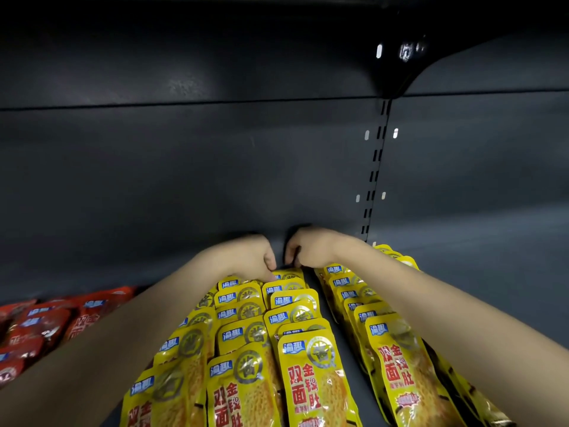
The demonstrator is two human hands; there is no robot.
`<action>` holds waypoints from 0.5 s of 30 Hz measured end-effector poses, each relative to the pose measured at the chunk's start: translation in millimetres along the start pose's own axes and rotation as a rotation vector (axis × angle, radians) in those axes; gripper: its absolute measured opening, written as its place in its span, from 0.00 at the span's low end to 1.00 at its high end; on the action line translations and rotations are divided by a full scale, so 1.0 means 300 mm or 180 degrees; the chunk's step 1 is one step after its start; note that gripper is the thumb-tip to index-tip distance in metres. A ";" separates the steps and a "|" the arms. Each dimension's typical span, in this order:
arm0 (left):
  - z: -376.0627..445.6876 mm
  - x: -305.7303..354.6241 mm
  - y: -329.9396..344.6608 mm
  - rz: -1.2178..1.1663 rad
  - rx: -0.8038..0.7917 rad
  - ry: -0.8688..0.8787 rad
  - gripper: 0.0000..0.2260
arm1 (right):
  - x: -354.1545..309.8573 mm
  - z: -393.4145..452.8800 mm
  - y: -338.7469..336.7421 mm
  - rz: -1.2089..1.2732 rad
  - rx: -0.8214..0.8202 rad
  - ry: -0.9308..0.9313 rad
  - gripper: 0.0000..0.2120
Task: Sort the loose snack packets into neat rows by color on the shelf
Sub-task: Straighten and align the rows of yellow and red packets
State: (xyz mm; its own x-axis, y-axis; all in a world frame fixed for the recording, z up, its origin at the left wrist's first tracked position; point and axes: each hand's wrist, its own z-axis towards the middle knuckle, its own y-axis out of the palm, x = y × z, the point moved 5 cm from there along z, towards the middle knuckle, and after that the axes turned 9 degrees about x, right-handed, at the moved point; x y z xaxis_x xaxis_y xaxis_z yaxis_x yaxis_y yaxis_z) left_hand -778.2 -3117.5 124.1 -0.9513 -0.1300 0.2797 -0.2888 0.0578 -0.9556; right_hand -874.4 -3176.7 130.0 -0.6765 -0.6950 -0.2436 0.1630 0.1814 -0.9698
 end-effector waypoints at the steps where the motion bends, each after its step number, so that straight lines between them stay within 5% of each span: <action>1: -0.001 0.000 0.001 0.0014 -0.0021 0.0017 0.13 | -0.002 -0.001 -0.003 0.0004 -0.0004 0.0013 0.14; 7: 0.001 -0.001 -0.001 0.0013 0.0005 0.0076 0.13 | 0.017 0.027 -0.014 -0.0167 0.0131 0.0367 0.13; 15: -0.005 0.004 0.003 -0.0075 0.0022 0.0105 0.10 | 0.006 0.007 -0.006 0.0032 -0.0343 0.0706 0.13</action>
State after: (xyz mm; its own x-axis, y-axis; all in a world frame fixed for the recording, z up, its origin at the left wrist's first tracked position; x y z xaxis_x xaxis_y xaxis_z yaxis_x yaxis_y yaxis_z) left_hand -779.8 -3116.3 123.8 -0.9473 -0.0984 0.3048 -0.3105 0.0483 -0.9493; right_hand -874.3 -3179.8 131.4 -0.8184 -0.5250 -0.2337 0.1010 0.2688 -0.9579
